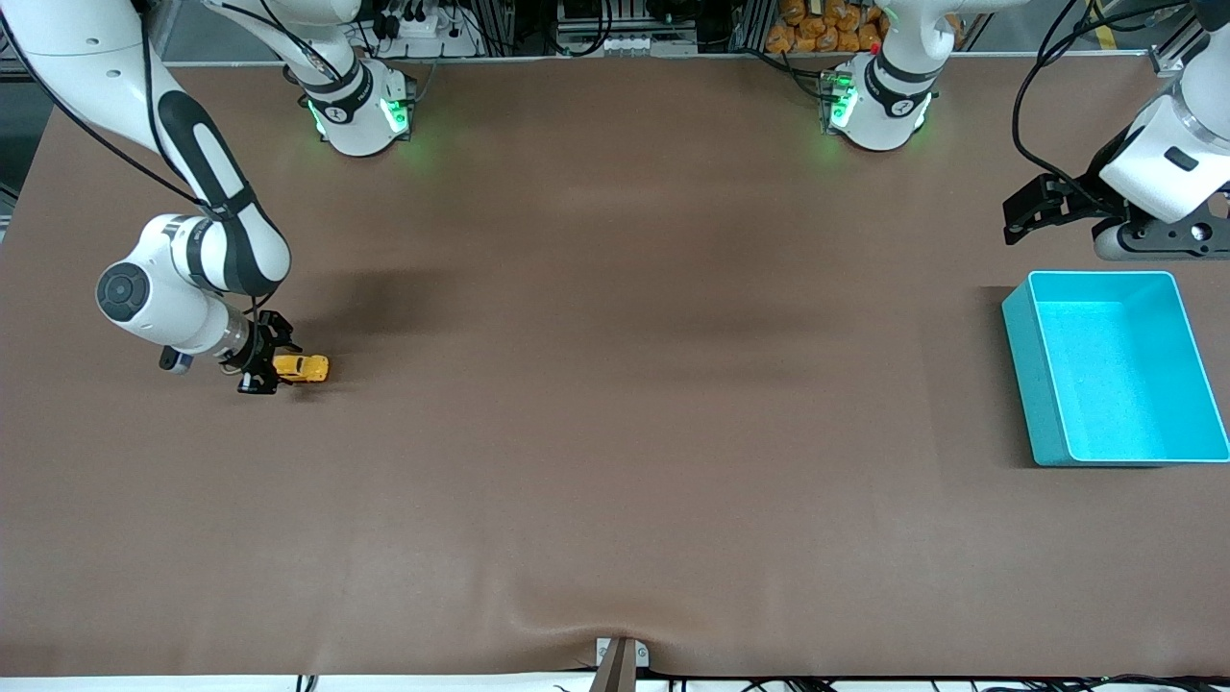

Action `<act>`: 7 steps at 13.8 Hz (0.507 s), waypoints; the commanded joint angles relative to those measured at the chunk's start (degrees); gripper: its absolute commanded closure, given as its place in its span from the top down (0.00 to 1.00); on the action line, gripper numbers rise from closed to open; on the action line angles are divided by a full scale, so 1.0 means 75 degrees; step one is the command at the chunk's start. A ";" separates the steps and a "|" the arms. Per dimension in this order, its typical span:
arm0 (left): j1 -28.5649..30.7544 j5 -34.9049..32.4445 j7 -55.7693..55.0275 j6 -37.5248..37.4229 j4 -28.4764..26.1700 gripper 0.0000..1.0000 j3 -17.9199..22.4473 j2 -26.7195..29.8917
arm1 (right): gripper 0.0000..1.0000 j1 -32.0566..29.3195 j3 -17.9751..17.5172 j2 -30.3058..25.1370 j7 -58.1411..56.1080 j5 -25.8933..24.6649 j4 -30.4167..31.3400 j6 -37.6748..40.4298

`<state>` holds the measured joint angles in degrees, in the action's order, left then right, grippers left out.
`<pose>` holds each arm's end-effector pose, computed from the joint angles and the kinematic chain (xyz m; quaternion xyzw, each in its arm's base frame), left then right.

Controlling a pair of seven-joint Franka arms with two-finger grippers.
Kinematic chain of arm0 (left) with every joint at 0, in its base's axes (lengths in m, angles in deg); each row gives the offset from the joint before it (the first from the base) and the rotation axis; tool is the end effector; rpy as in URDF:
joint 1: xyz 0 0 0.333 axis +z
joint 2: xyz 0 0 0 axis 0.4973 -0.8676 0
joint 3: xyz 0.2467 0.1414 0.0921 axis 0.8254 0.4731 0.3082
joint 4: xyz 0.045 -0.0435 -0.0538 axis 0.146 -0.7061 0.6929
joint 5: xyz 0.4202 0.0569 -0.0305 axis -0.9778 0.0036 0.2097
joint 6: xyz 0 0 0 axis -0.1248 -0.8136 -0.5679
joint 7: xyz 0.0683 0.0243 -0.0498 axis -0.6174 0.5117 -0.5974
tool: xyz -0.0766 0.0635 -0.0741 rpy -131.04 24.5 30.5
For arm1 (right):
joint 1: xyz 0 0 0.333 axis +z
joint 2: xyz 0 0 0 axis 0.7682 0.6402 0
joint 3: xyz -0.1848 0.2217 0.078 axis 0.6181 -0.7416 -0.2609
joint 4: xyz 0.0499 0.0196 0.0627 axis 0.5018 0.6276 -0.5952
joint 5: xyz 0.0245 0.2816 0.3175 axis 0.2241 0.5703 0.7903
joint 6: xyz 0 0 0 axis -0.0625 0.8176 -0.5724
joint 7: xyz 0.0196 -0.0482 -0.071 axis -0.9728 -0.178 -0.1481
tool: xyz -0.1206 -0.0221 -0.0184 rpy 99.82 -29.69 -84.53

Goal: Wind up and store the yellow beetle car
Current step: 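Close the right gripper on the yellow car's body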

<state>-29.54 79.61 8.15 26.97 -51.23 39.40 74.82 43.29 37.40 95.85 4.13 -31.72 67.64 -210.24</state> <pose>0.5645 -0.0692 0.5853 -0.9996 0.0124 0.0197 0.0143 0.5463 -0.0595 0.1380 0.6585 -0.7520 -0.0309 0.0059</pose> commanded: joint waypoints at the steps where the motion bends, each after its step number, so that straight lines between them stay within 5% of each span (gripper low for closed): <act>1: 0.0044 0.0066 0.0046 0.0008 0.0096 1.00 -0.0029 -0.0030 | 0.52 -0.0017 -0.0039 0.0051 0.0146 -0.0135 -0.0074 -0.0005; 4: 0.0056 0.0066 0.0046 0.0008 0.0096 1.00 -0.0029 -0.0030 | 0.49 -0.0029 -0.0039 0.0075 0.0146 -0.0135 -0.0074 -0.0017; 6: 0.0056 0.0066 0.0046 0.0008 0.0096 1.00 -0.0029 -0.0030 | 0.28 -0.0029 -0.0039 0.0075 0.0146 -0.0135 -0.0074 -0.0017; 7: 0.0056 0.0066 0.0046 0.0008 0.0096 1.00 -0.0029 -0.0030 | 0.28 -0.0029 -0.0039 0.0086 0.0146 -0.0135 -0.0074 -0.0029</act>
<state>-29.54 79.61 8.15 26.97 -51.23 39.40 74.82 43.29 37.39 95.96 4.12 -31.73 67.57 -210.24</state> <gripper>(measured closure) 0.000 0.573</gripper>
